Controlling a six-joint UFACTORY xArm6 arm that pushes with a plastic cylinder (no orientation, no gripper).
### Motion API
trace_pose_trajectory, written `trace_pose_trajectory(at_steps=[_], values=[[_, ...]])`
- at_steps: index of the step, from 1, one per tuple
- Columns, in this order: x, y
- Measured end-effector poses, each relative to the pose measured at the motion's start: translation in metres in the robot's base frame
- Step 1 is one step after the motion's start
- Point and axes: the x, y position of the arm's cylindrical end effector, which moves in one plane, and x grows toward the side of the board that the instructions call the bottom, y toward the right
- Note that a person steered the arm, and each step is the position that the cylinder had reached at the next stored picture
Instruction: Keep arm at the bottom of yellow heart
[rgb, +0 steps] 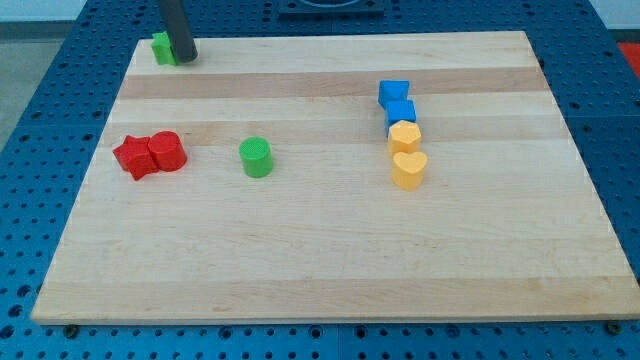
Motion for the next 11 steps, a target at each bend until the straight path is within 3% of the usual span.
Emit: trace_pose_trajectory(at_steps=[2,11], values=[[0.012,0.013],[0.264,0.24]])
